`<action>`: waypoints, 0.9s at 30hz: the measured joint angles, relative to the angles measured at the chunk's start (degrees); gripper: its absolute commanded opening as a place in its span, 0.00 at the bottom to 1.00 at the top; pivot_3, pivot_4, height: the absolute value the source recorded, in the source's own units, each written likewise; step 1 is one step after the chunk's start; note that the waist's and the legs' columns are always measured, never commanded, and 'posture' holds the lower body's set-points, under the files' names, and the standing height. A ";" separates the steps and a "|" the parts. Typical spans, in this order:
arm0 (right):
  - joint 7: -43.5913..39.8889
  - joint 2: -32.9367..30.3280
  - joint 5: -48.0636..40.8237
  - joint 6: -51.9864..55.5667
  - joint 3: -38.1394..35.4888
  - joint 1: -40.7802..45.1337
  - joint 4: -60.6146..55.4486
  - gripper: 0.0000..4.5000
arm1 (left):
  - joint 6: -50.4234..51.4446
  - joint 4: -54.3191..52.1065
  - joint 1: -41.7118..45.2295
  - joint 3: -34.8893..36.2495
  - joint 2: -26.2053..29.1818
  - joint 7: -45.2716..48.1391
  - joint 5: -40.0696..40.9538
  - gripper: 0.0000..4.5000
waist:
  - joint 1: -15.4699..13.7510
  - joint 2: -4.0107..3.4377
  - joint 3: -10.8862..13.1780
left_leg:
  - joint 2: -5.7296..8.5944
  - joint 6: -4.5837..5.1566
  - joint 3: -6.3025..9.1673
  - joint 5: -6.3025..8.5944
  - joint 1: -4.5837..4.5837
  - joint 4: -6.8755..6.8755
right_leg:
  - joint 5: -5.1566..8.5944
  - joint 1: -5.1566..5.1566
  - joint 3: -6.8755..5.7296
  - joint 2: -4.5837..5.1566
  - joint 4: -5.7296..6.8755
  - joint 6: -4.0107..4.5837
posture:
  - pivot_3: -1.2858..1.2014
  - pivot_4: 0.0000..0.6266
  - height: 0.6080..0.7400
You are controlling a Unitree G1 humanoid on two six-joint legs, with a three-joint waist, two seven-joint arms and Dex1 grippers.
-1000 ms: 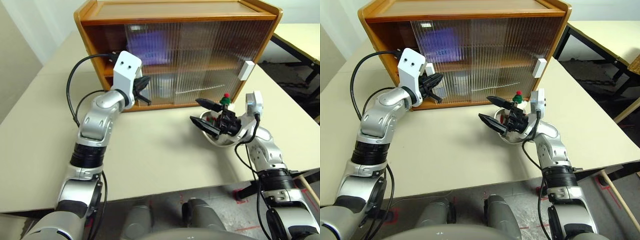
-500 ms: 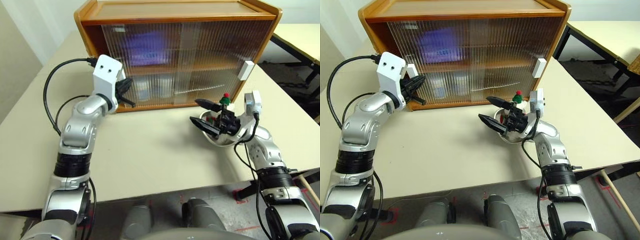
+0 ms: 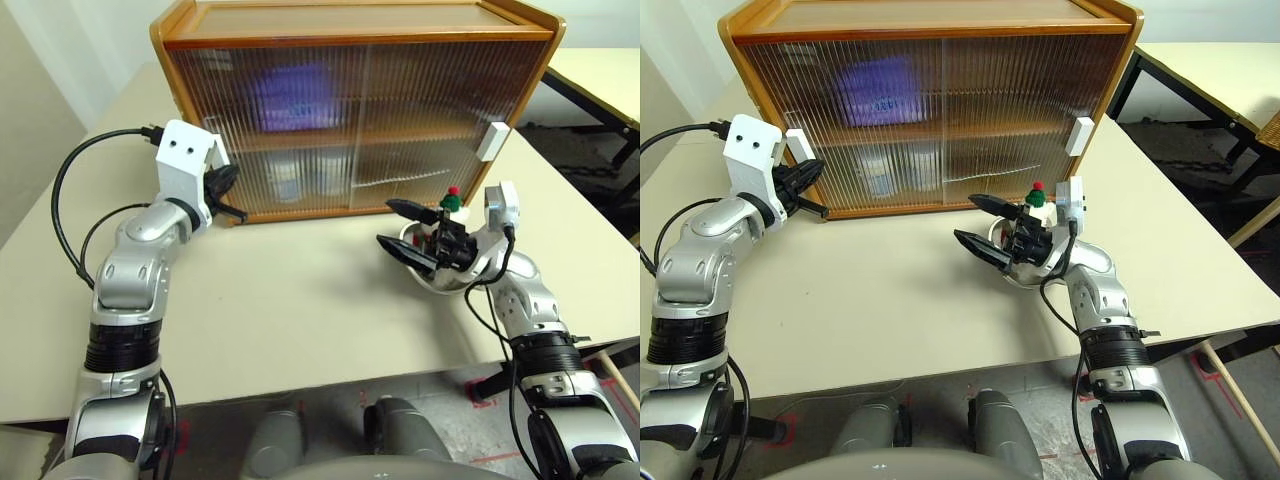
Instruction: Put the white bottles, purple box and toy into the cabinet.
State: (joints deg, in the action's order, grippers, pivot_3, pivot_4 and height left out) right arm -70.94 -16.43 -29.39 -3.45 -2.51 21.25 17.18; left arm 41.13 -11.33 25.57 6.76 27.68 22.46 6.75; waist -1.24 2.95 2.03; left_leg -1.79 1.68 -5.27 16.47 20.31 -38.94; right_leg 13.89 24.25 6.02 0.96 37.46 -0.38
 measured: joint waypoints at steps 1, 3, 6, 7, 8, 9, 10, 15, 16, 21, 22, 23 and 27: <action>0.00 0.00 0.02 0.00 0.00 0.07 0.00 1.00 | 0.00 -0.08 -0.06 0.01 0.00 -0.01 0.03 0.01 | 0.00 0.00 0.00 | 0.00 0.00 0.00 0.00 0.00 0.00 | 0.00 0.00 0.00 0.00 0.00 0.00 | 0.60 0.00 1.00; 0.05 -0.15 0.03 0.00 -0.01 0.20 0.00 1.00 | -0.63 -0.20 -0.20 0.01 -0.02 0.14 0.43 0.01 | -0.05 0.00 0.00 | 0.00 0.00 0.00 0.00 0.00 0.00 | 0.00 0.00 -0.01 0.01 0.00 0.00 | 0.60 0.00 1.00; 0.05 -1.64 0.01 0.01 -0.54 0.20 0.36 1.00 | -1.00 -1.63 -0.51 0.90 -1.26 0.80 2.84 0.01 | -0.56 0.00 0.00 | 0.02 0.01 -0.02 0.00 0.02 0.00 | 0.00 0.00 -0.01 0.04 -0.03 0.00 | 0.60 0.00 1.00; 0.04 -2.37 -0.01 0.01 -0.76 0.25 0.63 1.00 | -0.99 -1.88 -0.71 1.29 -1.67 1.23 3.90 0.01 | -0.85 0.01 -0.01 | 0.02 0.01 -0.02 -0.01 0.02 0.00 | 0.00 0.00 -0.01 0.04 -0.04 0.00 | 0.60 0.00 1.00; -0.01 -3.11 -0.04 0.01 -1.01 0.28 0.91 1.00 | -0.99 -2.11 -1.17 1.33 -1.79 1.74 4.81 0.01 | -1.16 0.01 0.00 | 0.02 0.02 -0.02 -0.01 0.03 0.00 | 0.00 0.00 -0.01 0.04 -0.06 0.00 | 0.60 0.00 1.00; -0.08 -3.50 -0.08 0.01 -1.45 0.31 1.12 1.00 | -1.03 -2.17 -1.63 1.33 -1.77 2.32 5.37 0.01 | -1.39 0.01 0.00 | 0.02 0.02 -0.01 -0.01 0.05 0.01 | 0.00 0.01 -0.02 0.02 -0.07 0.00 | 0.60 0.00 1.00; -0.27 -3.88 -0.17 0.01 -1.90 0.39 1.46 1.00 | -1.23 -2.25 -2.09 1.34 -1.76 3.14 6.18 0.01 | -1.57 0.01 0.00 | 0.01 0.03 0.00 -0.02 0.06 0.01 | 0.00 0.01 -0.04 0.01 -0.09 0.00 | 0.60 0.00 1.00; -1.46 -5.83 -1.49 0.39 -4.82 0.77 3.56 1.00 | -3.64 -3.93 -3.87 2.19 -2.19 7.58 11.60 0.15 | -2.38 0.02 -0.01 | 0.01 0.03 -0.02 -0.02 0.08 0.01 | 0.00 0.00 -0.03 0.03 -0.15 0.00 | 0.60 0.00 1.00; -1.98 -6.06 -2.40 1.03 -5.39 0.82 3.56 1.00 | -4.74 -4.10 -4.38 2.56 -2.20 9.34 13.22 0.21 | -2.45 0.01 -0.01 | 0.01 0.03 -0.03 -0.02 0.08 0.01 | 0.00 0.00 -0.02 0.02 -0.15 0.00 | 0.60 0.00 1.00; -1.95 -6.96 -6.18 4.27 -8.84 1.52 3.45 0.63 | -10.05 -5.05 -9.90 3.44 -1.48 20.54 21.39 0.64 | -2.77 0.01 -0.01 | 0.01 0.05 -0.03 -0.03 0.08 0.01 | 0.01 0.01 -0.03 0.02 -0.15 0.01 | 0.60 0.00 1.00; -1.67 -7.32 -7.02 4.73 -9.96 2.19 3.48 0.53 | -11.57 -5.06 -11.62 3.44 -0.12 23.25 22.16 0.74 | -2.70 -0.01 0.00 | 0.01 0.05 -0.08 -0.03 0.07 0.01 | 0.03 0.02 0.00 0.02 -0.15 0.04 | 0.60 0.00 1.00; -1.35 -8.21 -7.62 4.90 -11.32 2.70 3.53 0.45 | -12.66 -5.04 -13.00 3.52 0.89 25.28 22.66 0.83 | -2.73 -0.01 0.01 | 0.01 0.07 -0.08 -0.03 0.07 0.01 | 0.05 0.01 0.00 0.02 -0.16 0.04 | 0.60 0.00 1.00; -0.24 -12.12 -8.79 5.39 -16.00 5.78 4.99 0.11 | -14.96 -4.76 -16.90 4.36 2.70 31.13 25.72 1.00 | -2.84 0.01 -0.01 | 0.00 0.10 -0.06 -0.05 0.06 0.01 | 0.21 -0.04 -0.03 0.03 -0.24 -0.01 | 0.60 0.00 1.00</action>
State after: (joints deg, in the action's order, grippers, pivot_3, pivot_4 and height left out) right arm -71.18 -28.55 -38.18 1.94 -18.51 27.03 22.17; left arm 26.17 -16.09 8.68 11.12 30.38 53.59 32.48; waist -4.08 2.96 2.02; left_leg -1.79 1.78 -5.33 16.42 20.37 -38.94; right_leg 14.09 24.21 5.99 0.99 37.22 -0.39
